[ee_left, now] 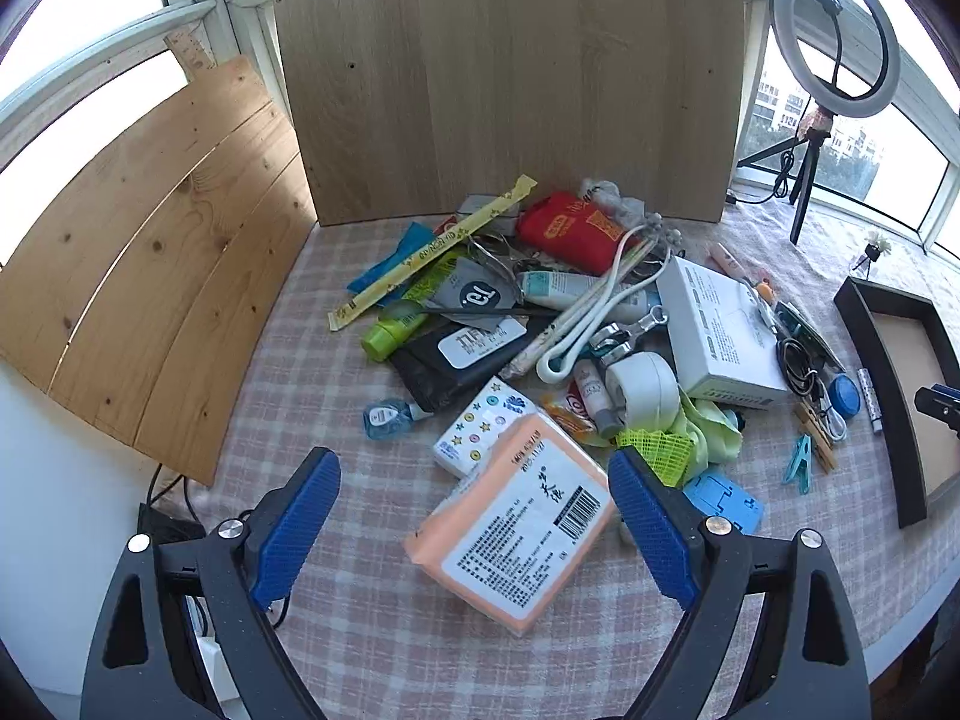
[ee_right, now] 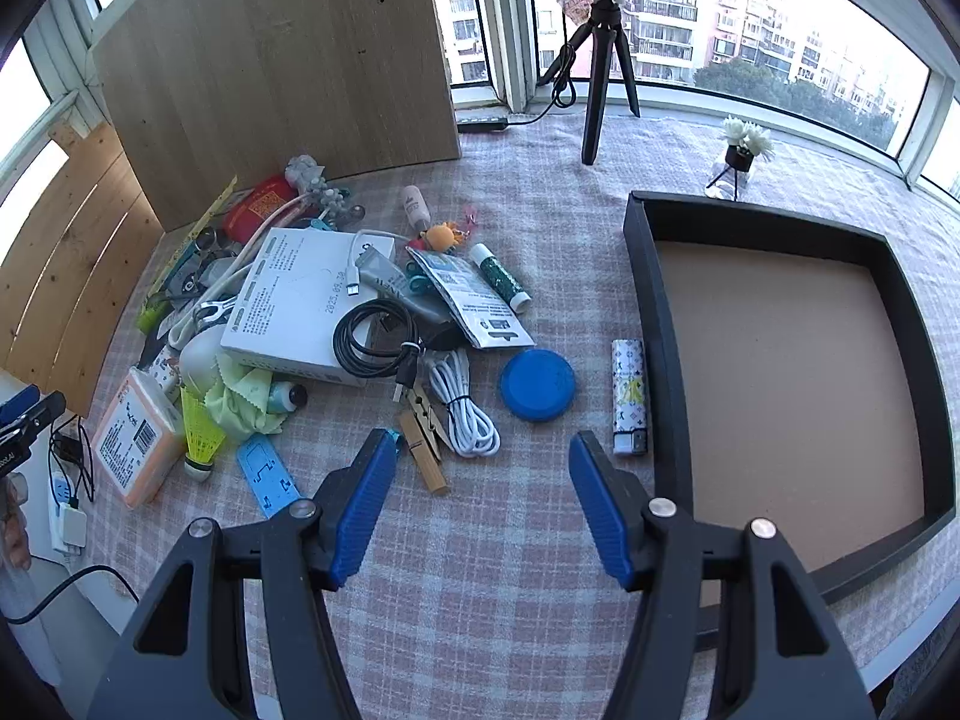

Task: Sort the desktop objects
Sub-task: 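Move the right tool toward the white box in the pile, then grasp the white box with the right tool, then carry the white box into the black tray and release it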

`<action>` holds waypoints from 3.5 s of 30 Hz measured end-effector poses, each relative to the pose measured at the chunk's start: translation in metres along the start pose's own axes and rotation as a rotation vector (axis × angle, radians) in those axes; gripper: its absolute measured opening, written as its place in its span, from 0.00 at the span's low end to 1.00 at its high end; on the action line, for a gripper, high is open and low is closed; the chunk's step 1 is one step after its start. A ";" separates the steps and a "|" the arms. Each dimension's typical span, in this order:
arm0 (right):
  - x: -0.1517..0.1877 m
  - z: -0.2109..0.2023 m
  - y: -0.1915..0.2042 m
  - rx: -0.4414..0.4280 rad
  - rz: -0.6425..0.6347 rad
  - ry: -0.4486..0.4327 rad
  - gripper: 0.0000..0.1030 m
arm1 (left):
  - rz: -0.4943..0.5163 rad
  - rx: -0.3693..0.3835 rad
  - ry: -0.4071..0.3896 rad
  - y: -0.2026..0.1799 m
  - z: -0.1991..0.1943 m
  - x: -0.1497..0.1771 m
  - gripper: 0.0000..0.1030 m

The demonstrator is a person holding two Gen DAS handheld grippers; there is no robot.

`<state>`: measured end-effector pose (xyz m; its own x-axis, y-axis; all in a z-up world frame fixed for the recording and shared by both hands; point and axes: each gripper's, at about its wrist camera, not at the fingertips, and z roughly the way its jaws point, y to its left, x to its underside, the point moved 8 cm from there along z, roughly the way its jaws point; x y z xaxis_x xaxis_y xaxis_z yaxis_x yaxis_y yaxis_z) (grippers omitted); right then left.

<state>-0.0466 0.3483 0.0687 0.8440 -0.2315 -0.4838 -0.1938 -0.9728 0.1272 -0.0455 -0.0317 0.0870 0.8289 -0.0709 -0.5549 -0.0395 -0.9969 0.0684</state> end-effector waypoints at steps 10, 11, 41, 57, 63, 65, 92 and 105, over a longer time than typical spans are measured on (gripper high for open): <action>-0.053 0.015 0.033 -0.127 0.008 -0.003 0.58 | -0.020 0.080 -0.006 -0.025 0.004 -0.034 0.86; -0.057 0.020 0.037 -0.143 0.015 0.005 0.58 | -0.014 0.092 -0.007 -0.032 0.006 -0.038 0.86; -0.087 0.170 0.063 -0.277 0.187 0.320 0.34 | 0.101 0.219 0.144 -0.139 0.099 -0.057 0.56; -0.061 0.160 0.080 -0.351 0.187 0.318 0.40 | 0.128 0.315 0.249 -0.174 0.127 -0.041 0.39; -0.063 0.152 0.085 -0.358 0.210 0.298 0.44 | 0.049 0.337 0.231 -0.164 0.123 -0.044 0.37; -0.065 0.144 0.087 -0.368 0.212 0.280 0.44 | 0.025 0.335 0.222 -0.161 0.117 -0.047 0.37; -0.039 -0.004 -0.079 -0.260 0.237 0.083 0.44 | 0.125 0.503 0.079 -0.327 -0.002 -0.027 0.37; 0.020 -0.038 -0.282 -0.032 0.414 0.061 0.44 | 0.327 0.665 0.160 -0.536 -0.016 0.026 0.38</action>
<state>0.0441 0.6180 0.0564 0.7262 -0.6007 -0.3344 -0.5082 -0.7966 0.3273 0.0060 0.5010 0.0494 0.7860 -0.4114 -0.4615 -0.5834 -0.7405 -0.3337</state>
